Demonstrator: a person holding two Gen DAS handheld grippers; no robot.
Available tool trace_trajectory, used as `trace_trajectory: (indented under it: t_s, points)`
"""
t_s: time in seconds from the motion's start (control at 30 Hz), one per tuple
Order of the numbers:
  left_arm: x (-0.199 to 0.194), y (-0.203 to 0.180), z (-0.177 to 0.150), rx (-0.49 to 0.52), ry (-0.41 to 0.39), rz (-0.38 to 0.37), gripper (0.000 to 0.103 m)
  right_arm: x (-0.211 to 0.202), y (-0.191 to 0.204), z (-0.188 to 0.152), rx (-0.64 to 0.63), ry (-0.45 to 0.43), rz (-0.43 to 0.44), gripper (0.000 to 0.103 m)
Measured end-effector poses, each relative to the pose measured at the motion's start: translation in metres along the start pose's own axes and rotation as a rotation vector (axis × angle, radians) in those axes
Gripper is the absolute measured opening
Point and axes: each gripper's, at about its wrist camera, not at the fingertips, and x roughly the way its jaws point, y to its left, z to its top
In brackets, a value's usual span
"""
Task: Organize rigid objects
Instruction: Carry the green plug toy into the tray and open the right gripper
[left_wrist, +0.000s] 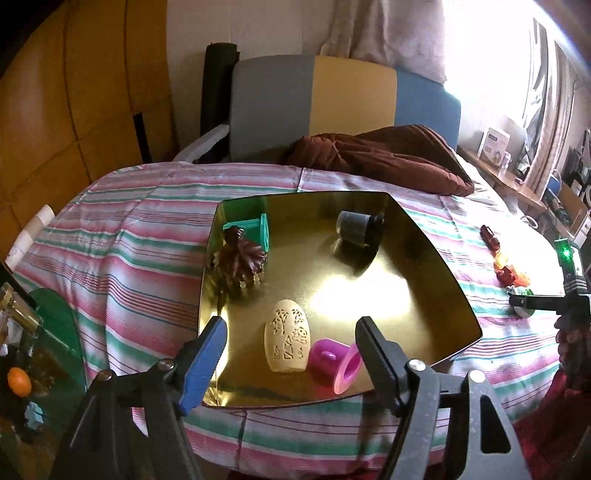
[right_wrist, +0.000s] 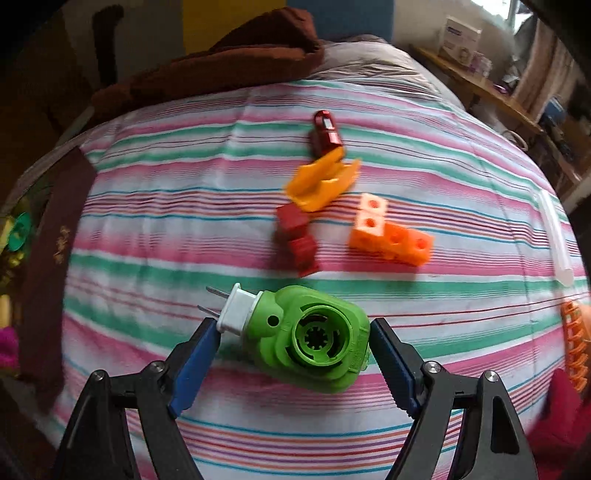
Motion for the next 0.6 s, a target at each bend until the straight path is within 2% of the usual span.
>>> trace_trajectory:
  t_s: [0.33, 0.6]
  points:
    - [-0.001, 0.005, -0.002, -0.018, 0.005, -0.007, 0.073, -0.041, 0.051, 0.005, -0.061, -0.097, 0.112, 0.082]
    - [0.003, 0.012, -0.007, -0.029, 0.019, -0.004, 0.073, -0.081, 0.135, 0.015, -0.201, -0.187, 0.258, 0.082]
